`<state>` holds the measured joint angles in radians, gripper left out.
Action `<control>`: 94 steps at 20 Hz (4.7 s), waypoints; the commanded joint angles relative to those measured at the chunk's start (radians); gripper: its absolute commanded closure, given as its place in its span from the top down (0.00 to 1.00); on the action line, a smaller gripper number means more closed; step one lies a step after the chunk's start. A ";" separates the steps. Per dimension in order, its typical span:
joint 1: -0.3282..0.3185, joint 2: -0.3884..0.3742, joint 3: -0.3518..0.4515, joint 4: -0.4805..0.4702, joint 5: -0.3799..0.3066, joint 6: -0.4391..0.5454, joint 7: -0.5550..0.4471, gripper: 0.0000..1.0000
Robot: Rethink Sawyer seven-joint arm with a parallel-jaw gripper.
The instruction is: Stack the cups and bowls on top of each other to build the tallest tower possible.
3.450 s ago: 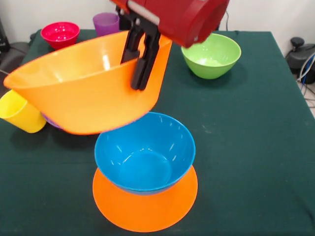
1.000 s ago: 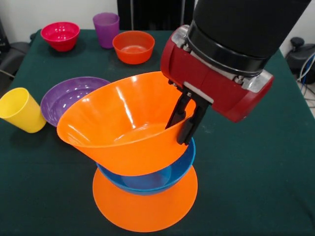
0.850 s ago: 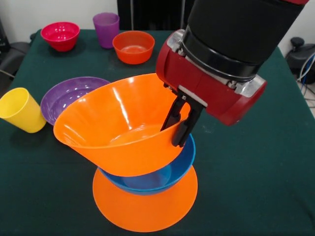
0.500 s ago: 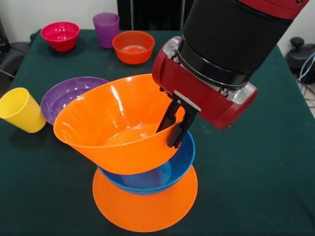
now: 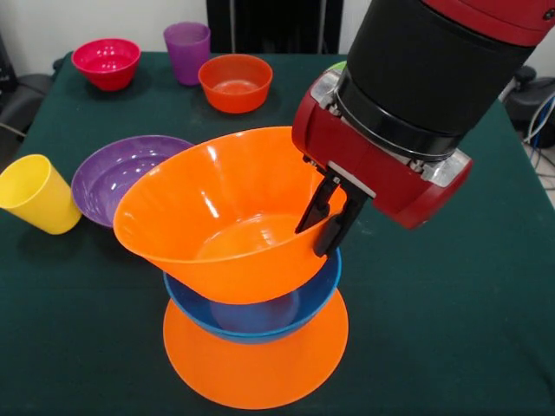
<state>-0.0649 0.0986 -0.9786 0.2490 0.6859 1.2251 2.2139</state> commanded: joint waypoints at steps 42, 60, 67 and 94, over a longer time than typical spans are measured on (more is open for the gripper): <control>0.038 0.028 0.030 0.097 -0.015 -0.042 0.216 1.00; 0.058 -0.001 0.054 0.138 0.007 -0.055 0.221 1.00; 0.136 -0.157 0.202 0.342 0.008 -0.109 0.151 1.00; 0.280 -0.484 0.365 1.000 -0.051 -0.375 0.030 1.00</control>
<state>0.2098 -0.3368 -0.7828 1.0315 0.6922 0.9033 2.2141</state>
